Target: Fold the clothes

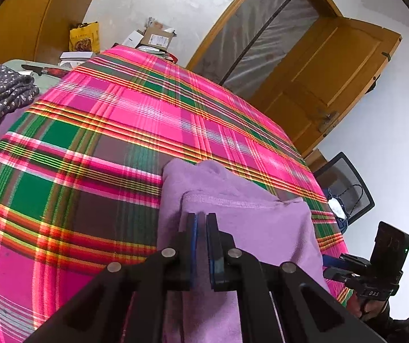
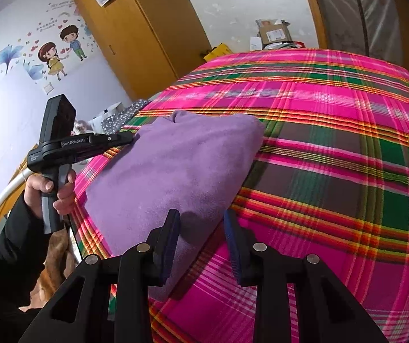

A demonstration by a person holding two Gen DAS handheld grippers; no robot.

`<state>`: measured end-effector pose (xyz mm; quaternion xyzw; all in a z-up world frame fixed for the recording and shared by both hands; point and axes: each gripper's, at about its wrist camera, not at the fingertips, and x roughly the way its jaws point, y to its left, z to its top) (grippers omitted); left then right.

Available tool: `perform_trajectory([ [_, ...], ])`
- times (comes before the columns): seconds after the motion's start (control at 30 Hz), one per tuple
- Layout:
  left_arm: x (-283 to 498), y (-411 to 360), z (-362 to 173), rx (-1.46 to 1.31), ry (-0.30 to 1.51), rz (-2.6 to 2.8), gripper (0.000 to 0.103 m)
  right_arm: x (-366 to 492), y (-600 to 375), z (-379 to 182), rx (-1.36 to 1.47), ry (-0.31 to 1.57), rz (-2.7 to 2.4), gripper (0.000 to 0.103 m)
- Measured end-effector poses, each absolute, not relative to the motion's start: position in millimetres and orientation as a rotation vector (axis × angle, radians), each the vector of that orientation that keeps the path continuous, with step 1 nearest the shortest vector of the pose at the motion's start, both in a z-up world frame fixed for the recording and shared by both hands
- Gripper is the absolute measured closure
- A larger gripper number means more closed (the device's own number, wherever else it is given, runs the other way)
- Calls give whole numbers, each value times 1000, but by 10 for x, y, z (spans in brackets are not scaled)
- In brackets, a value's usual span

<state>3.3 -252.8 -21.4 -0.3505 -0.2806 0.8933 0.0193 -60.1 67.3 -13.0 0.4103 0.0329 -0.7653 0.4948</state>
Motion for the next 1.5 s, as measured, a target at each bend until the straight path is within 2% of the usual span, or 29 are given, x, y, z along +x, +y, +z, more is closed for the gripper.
perform_trajectory([
  [0.07, -16, -2560, -231, -1109, -881, 2768, 79, -603, 665, -135, 995, 79, -1853, 70],
  [0.3, -152, -2617, -335, -1129, -921, 2721, 78, -590, 684, -134, 995, 77, -1856, 70],
  [0.37, -119, -2629, -338, -1103, -941, 2727, 91, -588, 693, -134, 996, 76, -1858, 70],
  [0.47, -70, -2648, -343, -1065, -971, 2737, 94, -582, 696, -125, 995, 74, -1860, 70],
  [0.67, -36, -2737, -439, -1024, -1064, 2718, 94, -585, 701, -107, 988, 72, -1859, 70],
  [0.93, 10, -2708, -373, -1034, -1034, 2738, 92, -550, 746, -101, 981, 66, -1863, 70],
  [1.23, 582, -2351, -82, -947, -946, 2808, 92, -528, 759, -115, 978, 52, -1858, 70],
  [1.4, 734, -2131, -209, -991, -896, 2763, 92, -493, 735, -105, 969, 52, -1845, 70],
  [1.5, 739, -2135, -362, -1028, -941, 2744, 94, -485, 726, -111, 975, 55, -1839, 70],
])
